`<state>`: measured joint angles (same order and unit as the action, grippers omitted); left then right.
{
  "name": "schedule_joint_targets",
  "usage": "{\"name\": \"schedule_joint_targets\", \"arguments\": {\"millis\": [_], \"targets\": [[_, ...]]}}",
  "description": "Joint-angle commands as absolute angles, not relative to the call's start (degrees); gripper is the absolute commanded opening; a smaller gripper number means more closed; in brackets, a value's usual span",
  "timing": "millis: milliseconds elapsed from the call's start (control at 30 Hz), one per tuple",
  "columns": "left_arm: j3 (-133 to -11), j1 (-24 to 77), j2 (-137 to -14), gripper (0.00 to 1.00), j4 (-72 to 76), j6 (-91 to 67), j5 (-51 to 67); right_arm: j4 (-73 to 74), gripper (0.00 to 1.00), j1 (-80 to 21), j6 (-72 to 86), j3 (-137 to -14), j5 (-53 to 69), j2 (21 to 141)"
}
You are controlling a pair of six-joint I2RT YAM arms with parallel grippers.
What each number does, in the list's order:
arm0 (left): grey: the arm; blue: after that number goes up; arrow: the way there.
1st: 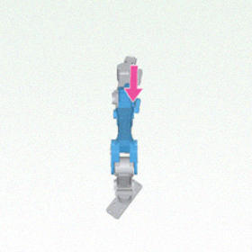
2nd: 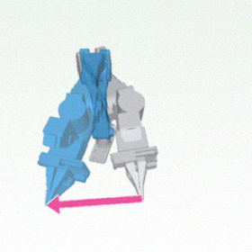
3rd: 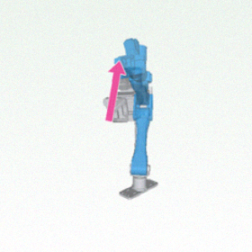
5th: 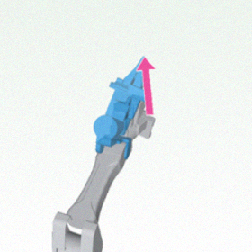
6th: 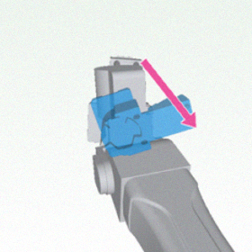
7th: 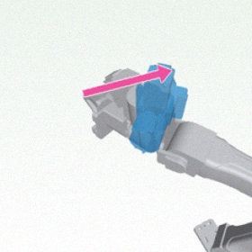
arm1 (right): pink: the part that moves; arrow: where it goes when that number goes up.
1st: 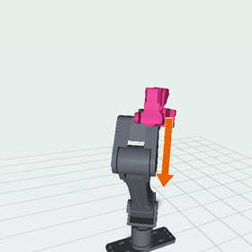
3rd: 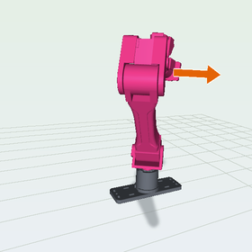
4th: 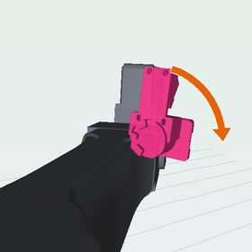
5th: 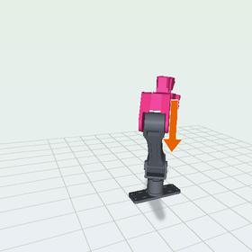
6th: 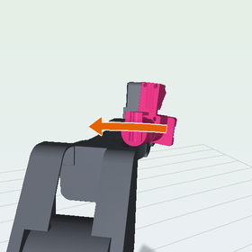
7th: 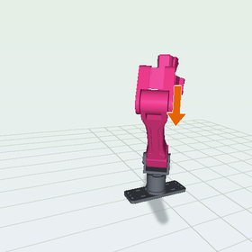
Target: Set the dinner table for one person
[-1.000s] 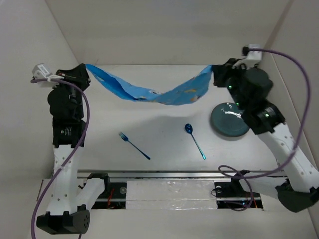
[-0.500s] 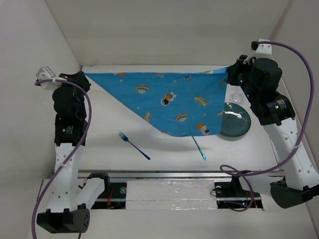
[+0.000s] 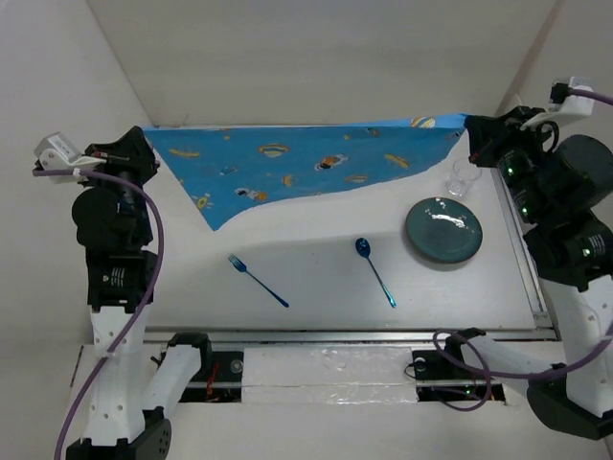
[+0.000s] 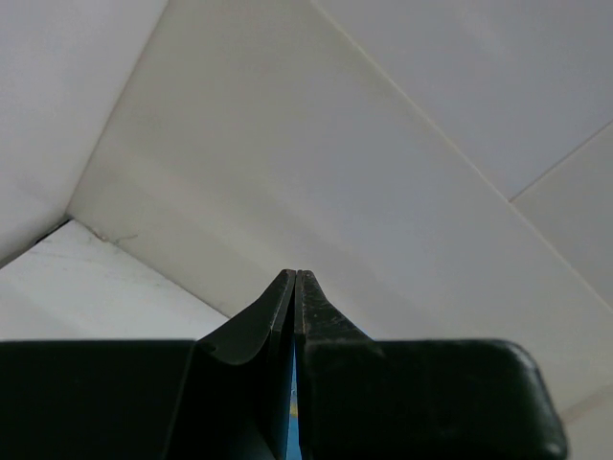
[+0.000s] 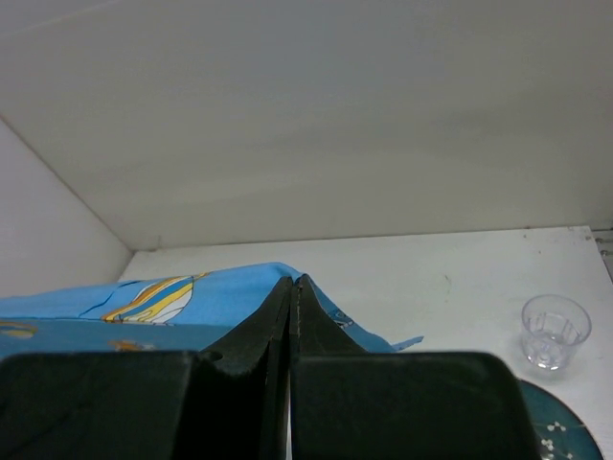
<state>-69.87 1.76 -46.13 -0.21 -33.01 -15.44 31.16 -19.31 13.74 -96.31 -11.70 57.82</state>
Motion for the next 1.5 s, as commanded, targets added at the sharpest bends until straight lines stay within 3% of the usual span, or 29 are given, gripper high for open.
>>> {"name": "schedule_joint_targets", "arguments": {"millis": [0,267,533,700,833,1000,1167,1467], "targets": [[-67.9,1.4,-48.7,0.00,4.0,-31.6,-17.8,27.8,0.00,-17.1,13.1,-94.4,-11.3,63.4],[-73.7,0.1,-65.5,0.00,7.3,-33.3,-12.1,23.4,0.00,-11.1,13.1,-101.1,-4.1,79.7],[-96.5,-0.4,-87.4,0.00,2.8,-31.6,-7.6,26.3,0.00,-7.7,13.3,-132.4,1.7,103.5],[-105.5,-0.4,-91.1,0.00,0.4,-31.0,-6.7,30.1,0.00,-6.4,13.8,-144.6,3.7,111.2],[-96.4,-0.4,-86.6,0.00,5.0,-31.8,-6.5,23.5,0.00,-5.2,14.2,-126.4,5.1,104.4],[-74.4,-2.4,-82.5,0.00,12.4,-38.1,-1.8,9.3,0.00,-3.5,16.9,-96.1,8.7,97.6],[-59.9,-2.4,-83.8,0.00,18.8,-40.0,-1.5,2.7,0.00,-2.2,18.0,-81.7,10.6,97.7],[-53.3,-2.4,-94.9,0.00,22.2,-39.1,1.1,-2.4,0.00,-1.7,18.6,-66.6,10.5,100.5]]}}
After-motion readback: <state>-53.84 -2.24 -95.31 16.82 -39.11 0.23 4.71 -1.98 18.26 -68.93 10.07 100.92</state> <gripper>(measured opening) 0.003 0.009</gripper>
